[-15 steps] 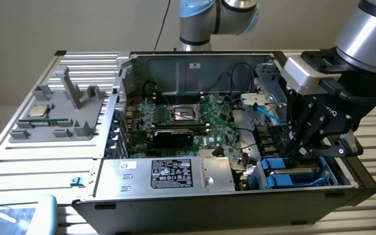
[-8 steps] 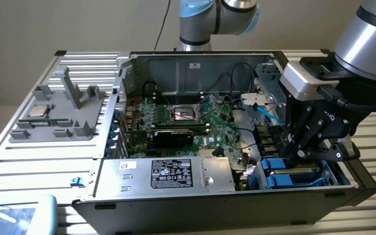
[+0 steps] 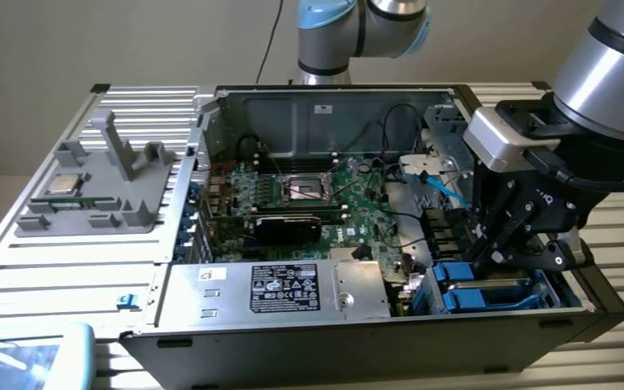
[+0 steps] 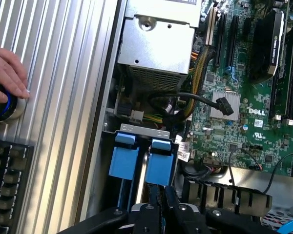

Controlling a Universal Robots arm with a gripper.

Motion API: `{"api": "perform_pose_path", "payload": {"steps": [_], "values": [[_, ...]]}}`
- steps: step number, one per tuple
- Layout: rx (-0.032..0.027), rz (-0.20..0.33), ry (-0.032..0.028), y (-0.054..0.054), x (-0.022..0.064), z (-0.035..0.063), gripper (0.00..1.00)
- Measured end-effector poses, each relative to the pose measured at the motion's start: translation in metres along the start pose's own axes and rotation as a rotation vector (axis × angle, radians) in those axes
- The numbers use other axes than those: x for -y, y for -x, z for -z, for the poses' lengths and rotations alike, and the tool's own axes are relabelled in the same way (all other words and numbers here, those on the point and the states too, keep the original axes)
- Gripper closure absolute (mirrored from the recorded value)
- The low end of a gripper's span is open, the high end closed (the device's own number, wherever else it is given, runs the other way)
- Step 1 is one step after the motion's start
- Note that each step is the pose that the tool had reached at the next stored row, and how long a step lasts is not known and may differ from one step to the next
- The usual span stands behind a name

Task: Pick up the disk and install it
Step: 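Insert the second disk wire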

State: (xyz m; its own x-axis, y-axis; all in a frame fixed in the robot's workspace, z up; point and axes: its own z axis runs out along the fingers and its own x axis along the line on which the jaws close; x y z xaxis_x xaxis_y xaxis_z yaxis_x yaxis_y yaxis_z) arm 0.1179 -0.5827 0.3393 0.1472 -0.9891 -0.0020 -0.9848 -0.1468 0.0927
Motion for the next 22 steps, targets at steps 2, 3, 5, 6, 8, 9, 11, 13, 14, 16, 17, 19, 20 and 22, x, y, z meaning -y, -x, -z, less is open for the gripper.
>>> {"api": "perform_pose_path", "payload": {"steps": [2,3,5,6,8,9,11,13,14,16,17,19,20,22], "values": [[0.0027,0.000,-0.0004,0.0000,0.0001,-0.0004,0.84],[0.0037,0.000,-0.0005,-0.0001,0.0001,-0.0005,0.84],[0.0055,0.000,-0.0008,-0.0009,0.0002,-0.0007,0.84],[0.0065,0.000,-0.0009,-0.0015,0.0001,-0.0008,0.84],[0.0071,0.000,-0.0010,-0.0025,0.0001,-0.0008,0.84],[0.0073,0.000,-0.0010,-0.0027,0.0001,-0.0009,0.84],[0.0079,0.000,-0.0011,-0.0027,0.0001,-0.0013,0.84],[0.0097,0.001,-0.0014,-0.0028,0.0002,-0.0021,0.84],[0.0106,0.001,-0.0015,-0.0028,0.0002,-0.0023,0.84],[0.0116,0.001,-0.0016,-0.0028,0.0003,-0.0029,0.84],[0.0121,0.001,-0.0017,-0.0029,0.0003,-0.0032,0.84],[0.0130,0.001,-0.0019,-0.0029,0.0006,-0.0034,0.84],[0.0136,0.001,-0.0020,-0.0031,0.0009,-0.0034,0.84],[0.0147,0.001,-0.0019,-0.0037,0.0022,-0.0033,0.84]]}}
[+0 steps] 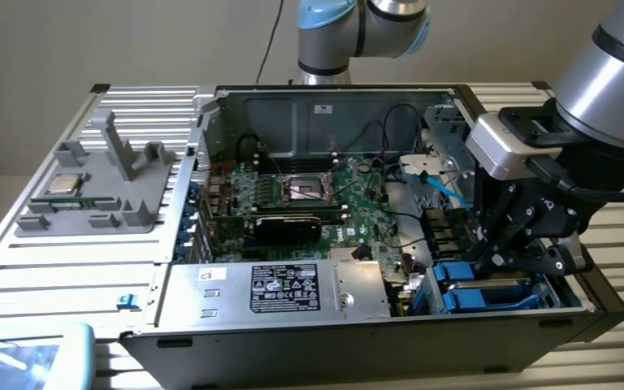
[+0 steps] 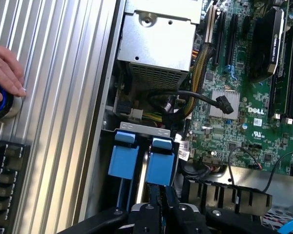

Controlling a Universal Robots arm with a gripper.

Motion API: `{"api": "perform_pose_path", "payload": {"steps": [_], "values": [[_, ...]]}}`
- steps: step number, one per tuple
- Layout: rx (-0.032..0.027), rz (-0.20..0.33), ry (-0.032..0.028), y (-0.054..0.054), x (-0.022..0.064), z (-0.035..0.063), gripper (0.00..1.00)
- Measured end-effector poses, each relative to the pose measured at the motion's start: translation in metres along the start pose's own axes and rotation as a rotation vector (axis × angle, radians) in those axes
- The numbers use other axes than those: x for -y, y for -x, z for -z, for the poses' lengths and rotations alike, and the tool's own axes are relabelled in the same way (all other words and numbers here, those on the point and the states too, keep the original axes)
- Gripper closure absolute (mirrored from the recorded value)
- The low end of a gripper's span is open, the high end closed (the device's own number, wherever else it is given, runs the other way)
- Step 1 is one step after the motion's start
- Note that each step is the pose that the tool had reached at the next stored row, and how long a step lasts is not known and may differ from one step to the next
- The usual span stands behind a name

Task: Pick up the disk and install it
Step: 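Insert the second disk wire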

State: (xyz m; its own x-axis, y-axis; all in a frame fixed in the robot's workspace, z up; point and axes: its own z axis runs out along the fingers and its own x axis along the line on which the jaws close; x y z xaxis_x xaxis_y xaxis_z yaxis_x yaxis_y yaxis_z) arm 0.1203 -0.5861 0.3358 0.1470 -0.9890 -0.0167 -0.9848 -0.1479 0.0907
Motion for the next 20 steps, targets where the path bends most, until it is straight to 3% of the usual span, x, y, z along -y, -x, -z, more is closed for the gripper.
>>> {"api": "perform_pose_path", "payload": {"steps": [16,20], "values": [[0.0041,0.000,-0.0005,-0.0033,0.0024,-0.0013,0.84],[0.0045,0.001,-0.0009,-0.0030,0.0027,-0.0010,0.77]]}}
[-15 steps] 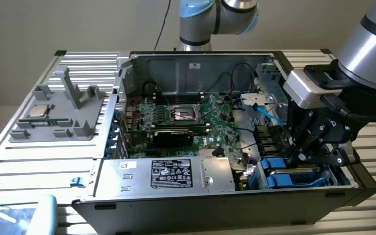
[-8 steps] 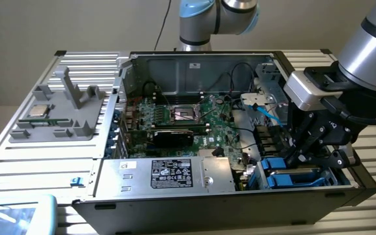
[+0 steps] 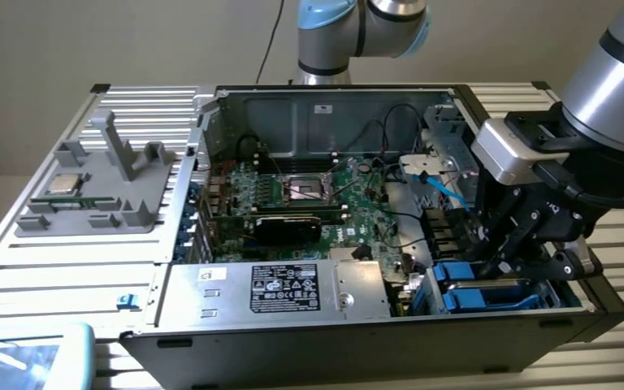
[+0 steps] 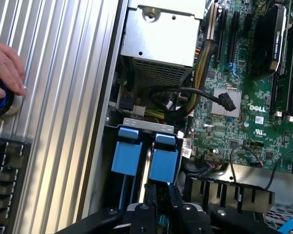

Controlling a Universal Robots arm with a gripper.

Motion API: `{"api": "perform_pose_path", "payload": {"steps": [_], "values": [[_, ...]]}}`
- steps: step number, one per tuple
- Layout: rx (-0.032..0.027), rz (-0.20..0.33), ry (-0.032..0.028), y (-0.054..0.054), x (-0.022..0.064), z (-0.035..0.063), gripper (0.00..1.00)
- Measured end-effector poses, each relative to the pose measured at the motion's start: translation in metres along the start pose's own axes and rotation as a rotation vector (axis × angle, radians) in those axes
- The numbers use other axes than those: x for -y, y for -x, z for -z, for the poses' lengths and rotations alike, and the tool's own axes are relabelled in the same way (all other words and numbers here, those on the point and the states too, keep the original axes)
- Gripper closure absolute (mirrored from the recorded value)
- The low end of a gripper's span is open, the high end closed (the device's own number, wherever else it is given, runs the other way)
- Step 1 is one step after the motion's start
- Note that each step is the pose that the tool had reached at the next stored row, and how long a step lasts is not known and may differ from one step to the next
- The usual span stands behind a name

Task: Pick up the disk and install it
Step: 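Insert the second disk wire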

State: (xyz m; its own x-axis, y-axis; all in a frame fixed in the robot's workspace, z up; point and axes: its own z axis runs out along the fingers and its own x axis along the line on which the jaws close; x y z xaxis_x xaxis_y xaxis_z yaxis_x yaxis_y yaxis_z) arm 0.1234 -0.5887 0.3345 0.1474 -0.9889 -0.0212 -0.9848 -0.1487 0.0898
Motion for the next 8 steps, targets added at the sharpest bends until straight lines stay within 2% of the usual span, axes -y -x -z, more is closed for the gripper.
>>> {"api": "perform_pose_path", "payload": {"steps": [1,2,6,8], "values": [[-0.0005,0.000,0.0003,0.000,-0.0002,0.0012,0.77],[-0.0012,0.000,0.0000,0.000,-0.0005,0.0033,0.70],[-0.0061,-0.001,-0.0010,0.001,-0.0017,0.0174,0.70],[-0.0105,-0.001,-0.0009,0.003,-0.0022,0.0251,0.70]]}}
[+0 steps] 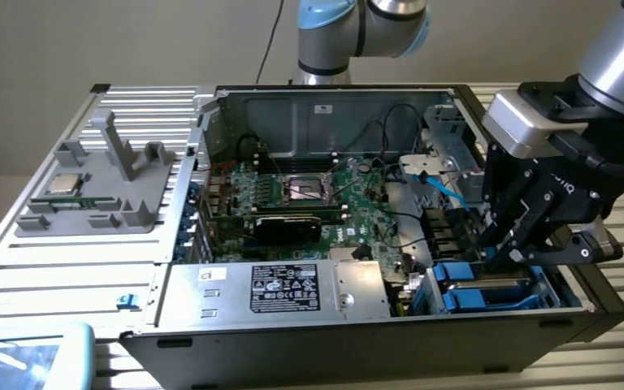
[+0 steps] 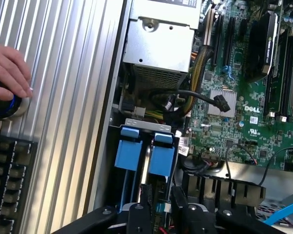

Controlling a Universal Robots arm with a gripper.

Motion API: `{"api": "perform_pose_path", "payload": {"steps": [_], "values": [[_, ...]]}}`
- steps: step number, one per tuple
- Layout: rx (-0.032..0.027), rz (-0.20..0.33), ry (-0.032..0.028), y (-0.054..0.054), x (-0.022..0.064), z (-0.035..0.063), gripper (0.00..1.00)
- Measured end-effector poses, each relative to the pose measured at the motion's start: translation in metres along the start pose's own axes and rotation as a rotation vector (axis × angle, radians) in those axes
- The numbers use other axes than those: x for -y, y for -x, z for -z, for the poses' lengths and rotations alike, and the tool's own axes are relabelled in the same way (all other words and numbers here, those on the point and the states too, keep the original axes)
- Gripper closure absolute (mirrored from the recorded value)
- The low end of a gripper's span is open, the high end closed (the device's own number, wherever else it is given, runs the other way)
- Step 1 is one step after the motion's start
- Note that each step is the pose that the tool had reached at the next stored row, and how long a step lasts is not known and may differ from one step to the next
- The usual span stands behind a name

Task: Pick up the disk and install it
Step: 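Insert the second disk wire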

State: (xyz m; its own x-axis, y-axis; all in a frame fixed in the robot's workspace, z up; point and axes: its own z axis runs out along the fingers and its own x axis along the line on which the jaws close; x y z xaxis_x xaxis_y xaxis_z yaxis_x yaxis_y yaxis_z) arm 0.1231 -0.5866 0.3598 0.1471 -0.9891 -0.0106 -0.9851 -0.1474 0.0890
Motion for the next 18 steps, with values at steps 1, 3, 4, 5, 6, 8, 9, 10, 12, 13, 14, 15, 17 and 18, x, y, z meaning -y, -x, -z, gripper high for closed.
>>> {"api": "perform_pose_path", "payload": {"steps": [1,3,4,5,6,8,9,10,12,13,14,15,17,18], "values": [[-0.0022,0.000,0.0001,0.001,-0.0002,0.0040,0.70],[-0.0069,-0.001,0.0008,0.002,-0.0002,0.0127,0.70],[-0.0092,-0.001,0.0012,0.002,0.0000,0.0160,0.70],[-0.0111,-0.001,0.0014,0.003,0.0008,0.0189,0.70],[-0.0117,-0.001,0.0015,0.003,0.0019,0.0209,0.70],[-0.0120,-0.001,0.0016,0.003,0.0048,0.0228,0.70],[-0.0121,-0.001,0.0016,0.003,0.0063,0.0231,0.70],[-0.0125,-0.001,0.0016,0.003,0.0084,0.0236,0.70],[-0.0126,-0.001,0.0017,0.002,0.0120,0.0241,0.70],[-0.0121,-0.001,0.0037,0.002,0.0127,0.0241,0.70],[-0.0119,-0.001,0.0051,0.002,0.0127,0.0241,0.70],[-0.0119,-0.001,0.0052,0.002,0.0127,0.0241,0.70],[-0.0119,-0.001,0.0052,0.002,0.0127,0.0241,0.70],[-0.0119,-0.001,0.0052,0.002,0.0127,0.0241,0.70]]}}
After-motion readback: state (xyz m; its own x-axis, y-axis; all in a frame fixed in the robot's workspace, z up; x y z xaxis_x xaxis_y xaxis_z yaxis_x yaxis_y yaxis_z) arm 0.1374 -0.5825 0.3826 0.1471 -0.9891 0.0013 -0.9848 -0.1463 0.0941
